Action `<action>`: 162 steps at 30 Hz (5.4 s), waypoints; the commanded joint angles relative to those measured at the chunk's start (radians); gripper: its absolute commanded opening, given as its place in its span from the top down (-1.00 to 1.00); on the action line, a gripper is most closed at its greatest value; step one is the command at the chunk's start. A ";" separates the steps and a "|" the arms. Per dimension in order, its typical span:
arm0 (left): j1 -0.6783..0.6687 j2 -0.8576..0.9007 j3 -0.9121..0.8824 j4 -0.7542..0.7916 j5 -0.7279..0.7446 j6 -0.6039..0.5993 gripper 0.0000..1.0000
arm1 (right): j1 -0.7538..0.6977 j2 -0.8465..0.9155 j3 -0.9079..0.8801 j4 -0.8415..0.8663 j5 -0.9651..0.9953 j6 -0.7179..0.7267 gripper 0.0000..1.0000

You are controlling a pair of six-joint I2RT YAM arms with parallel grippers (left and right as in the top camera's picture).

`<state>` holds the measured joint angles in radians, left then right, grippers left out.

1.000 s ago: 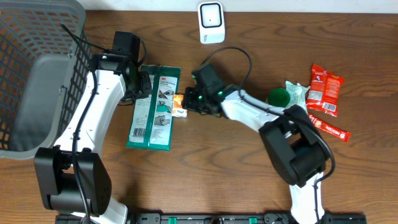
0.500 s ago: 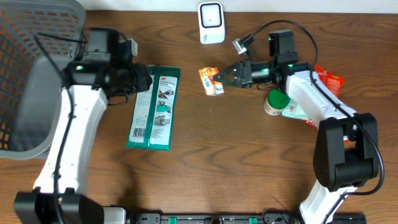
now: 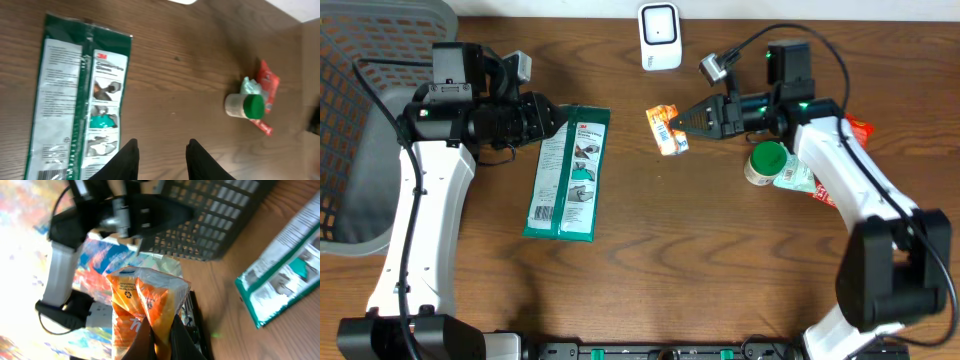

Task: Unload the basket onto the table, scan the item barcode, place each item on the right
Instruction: 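Lift the orange box with the right gripper toward the scanner, then hold the orange box up to the white scanner with the right gripper, then carry the orange box right and drop it near the jar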

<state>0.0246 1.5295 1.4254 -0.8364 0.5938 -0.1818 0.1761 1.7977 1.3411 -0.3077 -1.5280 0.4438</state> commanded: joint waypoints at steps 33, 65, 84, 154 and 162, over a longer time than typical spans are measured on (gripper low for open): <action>0.004 -0.003 0.018 -0.018 -0.293 0.013 -0.61 | 0.220 -0.044 0.681 -0.742 1.513 -0.310 0.98; 0.004 -0.003 0.018 -0.018 -0.293 0.013 -0.61 | 0.398 0.714 0.732 0.559 2.301 -1.651 0.98; 0.004 -0.003 0.018 -0.018 -0.293 0.013 -0.61 | 0.363 0.791 0.732 0.404 2.218 -1.513 0.98; 0.004 -0.003 0.018 -0.023 -0.292 0.013 -0.63 | -0.415 0.024 0.293 -0.833 1.365 -0.369 -0.60; 0.004 0.011 -0.061 -0.059 -0.385 0.013 -0.48 | -0.313 0.024 0.371 -0.972 0.856 -0.512 -0.56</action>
<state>0.0246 1.5295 1.4166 -0.8902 0.2989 -0.1787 -0.1848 1.8305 1.7138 -1.2739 -0.4744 -0.0151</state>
